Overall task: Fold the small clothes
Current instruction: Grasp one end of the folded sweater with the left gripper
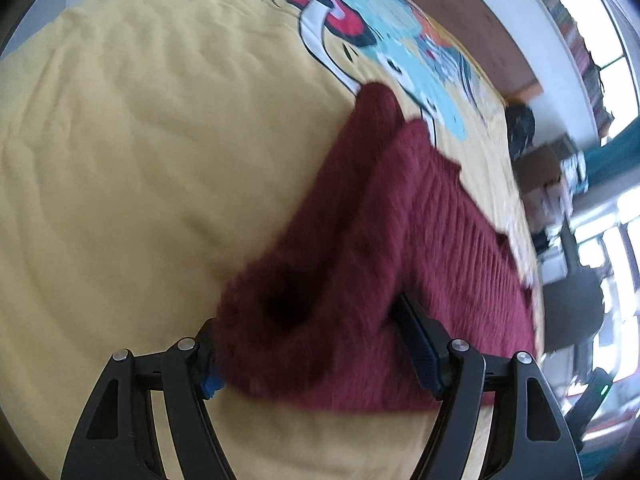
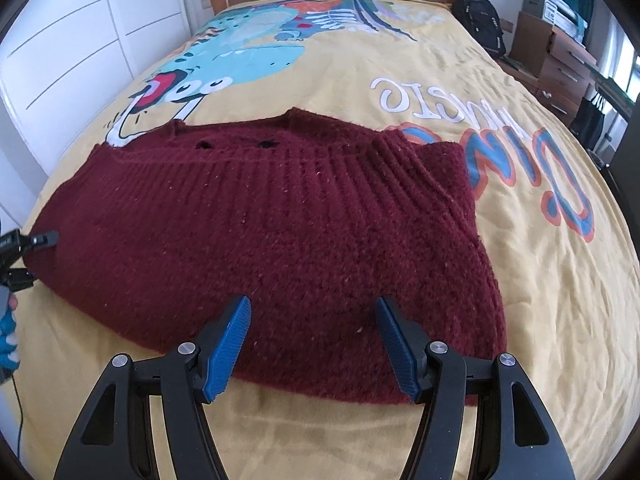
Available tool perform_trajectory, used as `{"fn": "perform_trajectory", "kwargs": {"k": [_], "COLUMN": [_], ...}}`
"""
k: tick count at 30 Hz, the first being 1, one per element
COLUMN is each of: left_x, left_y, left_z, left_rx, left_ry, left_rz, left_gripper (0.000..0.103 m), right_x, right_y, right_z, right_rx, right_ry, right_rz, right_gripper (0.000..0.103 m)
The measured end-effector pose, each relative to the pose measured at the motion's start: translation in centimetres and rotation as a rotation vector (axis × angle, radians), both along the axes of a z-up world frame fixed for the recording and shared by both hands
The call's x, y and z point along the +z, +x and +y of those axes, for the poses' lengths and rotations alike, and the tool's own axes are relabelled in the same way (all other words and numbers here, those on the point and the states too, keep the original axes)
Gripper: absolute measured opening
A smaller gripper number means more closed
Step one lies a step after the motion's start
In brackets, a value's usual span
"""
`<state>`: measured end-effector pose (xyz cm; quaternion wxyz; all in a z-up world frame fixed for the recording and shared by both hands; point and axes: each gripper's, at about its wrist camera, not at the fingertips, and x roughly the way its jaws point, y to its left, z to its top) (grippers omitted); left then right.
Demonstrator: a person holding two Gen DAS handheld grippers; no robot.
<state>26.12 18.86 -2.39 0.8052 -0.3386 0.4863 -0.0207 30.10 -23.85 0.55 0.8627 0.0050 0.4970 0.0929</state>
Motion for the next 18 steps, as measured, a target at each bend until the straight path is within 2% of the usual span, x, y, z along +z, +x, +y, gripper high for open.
{"fn": "perform_trajectory", "kwargs": {"k": [3, 7, 9, 11, 13, 18], "left_x": [-0.4, -0.2, -0.1, 0.0, 0.3, 1.6], "left_y": [0.7, 2.0, 2.5, 2.9, 3.1, 3.6], "left_z": [0.8, 0.8, 0.8, 0.7, 0.6, -0.9], "left_rx": [0.049, 0.054, 0.046, 0.033, 0.028, 0.017], "left_ry": [-0.027, -0.013, -0.014, -0.022, -0.035, -0.010], "left_rz": [-0.003, 0.007, 0.015, 0.024, 0.028, 0.024], "left_gripper": [0.069, 0.068, 0.059, 0.043, 0.035, 0.027], "right_x": [0.0, -0.1, -0.1, -0.2, -0.3, -0.3], "right_y": [0.3, 0.4, 0.2, -0.1, -0.5, -2.4], "right_z": [-0.3, -0.8, -1.1, -1.4, -1.6, -2.4], "right_rx": [0.000, -0.004, -0.008, -0.007, -0.004, -0.015], "right_ry": [0.001, 0.000, 0.006, 0.008, 0.012, 0.054], "right_rz": [-0.002, -0.005, -0.004, 0.000, 0.012, 0.032], "right_gripper": [0.067, 0.067, 0.067, 0.067, 0.067, 0.067]}}
